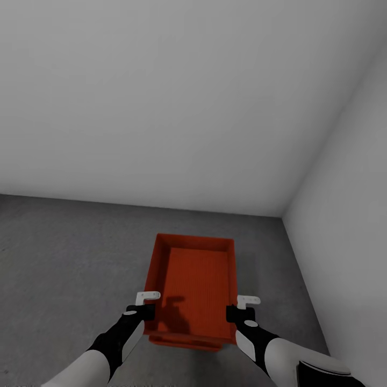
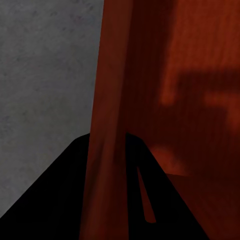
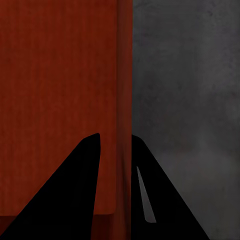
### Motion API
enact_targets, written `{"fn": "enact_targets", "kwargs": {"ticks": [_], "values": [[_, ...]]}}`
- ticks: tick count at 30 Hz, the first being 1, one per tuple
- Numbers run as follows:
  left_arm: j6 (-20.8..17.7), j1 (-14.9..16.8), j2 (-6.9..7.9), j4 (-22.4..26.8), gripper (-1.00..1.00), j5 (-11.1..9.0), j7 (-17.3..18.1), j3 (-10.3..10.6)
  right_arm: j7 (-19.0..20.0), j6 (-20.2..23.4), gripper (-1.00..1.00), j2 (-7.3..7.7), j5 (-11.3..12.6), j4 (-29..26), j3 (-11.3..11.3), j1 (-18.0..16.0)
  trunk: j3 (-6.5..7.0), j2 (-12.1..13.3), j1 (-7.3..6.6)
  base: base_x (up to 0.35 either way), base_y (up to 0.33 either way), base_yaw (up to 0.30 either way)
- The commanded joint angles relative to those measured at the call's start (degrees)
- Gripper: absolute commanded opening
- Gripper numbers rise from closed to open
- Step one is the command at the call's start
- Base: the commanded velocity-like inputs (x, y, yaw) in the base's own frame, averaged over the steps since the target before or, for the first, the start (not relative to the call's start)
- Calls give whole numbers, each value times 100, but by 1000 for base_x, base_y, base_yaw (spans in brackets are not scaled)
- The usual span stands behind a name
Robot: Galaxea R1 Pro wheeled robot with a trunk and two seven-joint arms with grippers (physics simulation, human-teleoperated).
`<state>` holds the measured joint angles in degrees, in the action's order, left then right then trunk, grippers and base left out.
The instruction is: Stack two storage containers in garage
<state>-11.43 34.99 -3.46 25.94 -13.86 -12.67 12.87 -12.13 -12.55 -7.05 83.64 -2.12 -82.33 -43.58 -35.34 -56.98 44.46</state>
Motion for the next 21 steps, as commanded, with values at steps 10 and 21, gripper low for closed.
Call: {"fn": "enact_targets", "kwargs": {"ticks": [10,21], "values": [[-26,7,12,192,-100,-64,-76,-65,-17,-2,-100,148,47,133,-72,-1,-97,-4,0,0,0,0],[-26,7,12,192,-100,-66,-71,-65,-17,-2,-100,149,47,133,-73,-1,-198,-4,0,0,0,0]]}}
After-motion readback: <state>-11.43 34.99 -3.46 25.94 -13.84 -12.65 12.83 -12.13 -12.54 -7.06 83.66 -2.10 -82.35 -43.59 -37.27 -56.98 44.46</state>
